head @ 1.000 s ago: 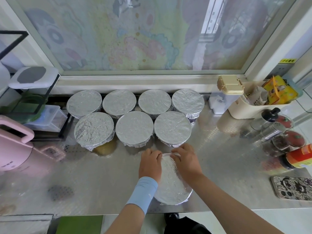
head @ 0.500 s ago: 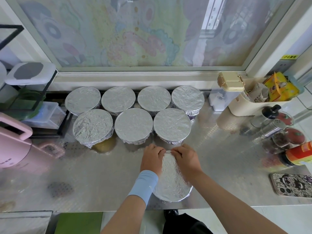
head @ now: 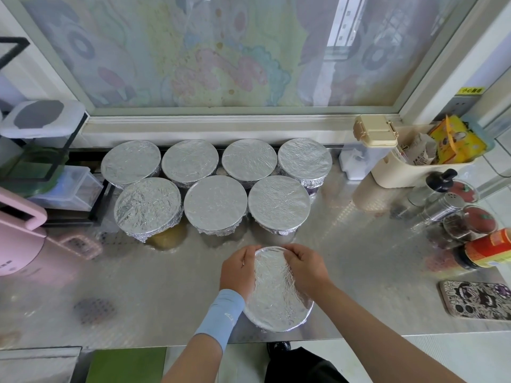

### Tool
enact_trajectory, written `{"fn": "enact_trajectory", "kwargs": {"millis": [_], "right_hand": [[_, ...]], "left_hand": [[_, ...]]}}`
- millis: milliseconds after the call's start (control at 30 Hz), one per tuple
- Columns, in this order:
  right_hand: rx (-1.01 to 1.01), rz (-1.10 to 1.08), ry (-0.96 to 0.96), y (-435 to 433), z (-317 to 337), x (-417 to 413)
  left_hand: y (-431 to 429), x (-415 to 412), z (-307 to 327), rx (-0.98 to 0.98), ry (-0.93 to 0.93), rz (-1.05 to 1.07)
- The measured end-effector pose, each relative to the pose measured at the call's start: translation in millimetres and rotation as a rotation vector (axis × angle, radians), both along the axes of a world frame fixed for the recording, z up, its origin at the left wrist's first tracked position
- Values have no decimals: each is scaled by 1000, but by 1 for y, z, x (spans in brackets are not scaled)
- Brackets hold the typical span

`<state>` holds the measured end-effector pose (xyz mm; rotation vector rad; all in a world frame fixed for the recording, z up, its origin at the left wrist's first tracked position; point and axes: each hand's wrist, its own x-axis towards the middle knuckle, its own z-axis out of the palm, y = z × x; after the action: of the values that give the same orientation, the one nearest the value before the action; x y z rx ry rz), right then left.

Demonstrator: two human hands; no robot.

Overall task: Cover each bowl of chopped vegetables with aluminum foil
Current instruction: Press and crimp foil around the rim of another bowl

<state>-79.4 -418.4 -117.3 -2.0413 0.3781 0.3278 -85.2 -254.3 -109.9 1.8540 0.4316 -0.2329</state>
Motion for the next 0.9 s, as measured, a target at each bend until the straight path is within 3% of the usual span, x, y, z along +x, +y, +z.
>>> {"fn": "enact_trajectory", "kwargs": {"millis": [100, 200, 467, 633, 900], "right_hand": [[10, -1, 1, 0, 0, 1], [-112, 122, -17, 2, 3, 2], [-602, 515, -470, 5, -5, -39], [-766, 673, -389, -3, -7, -41], [-707, 553, -211, 1, 11, -50]], "left_hand": [[-1, 0, 2, -4, 4, 18], [3, -1, 2, -26, 9, -54], [19, -34, -5, 589, -523, -616], [23, -40, -8, 910, -470, -989], [47, -38, -1, 965, -482, -1076]]}}
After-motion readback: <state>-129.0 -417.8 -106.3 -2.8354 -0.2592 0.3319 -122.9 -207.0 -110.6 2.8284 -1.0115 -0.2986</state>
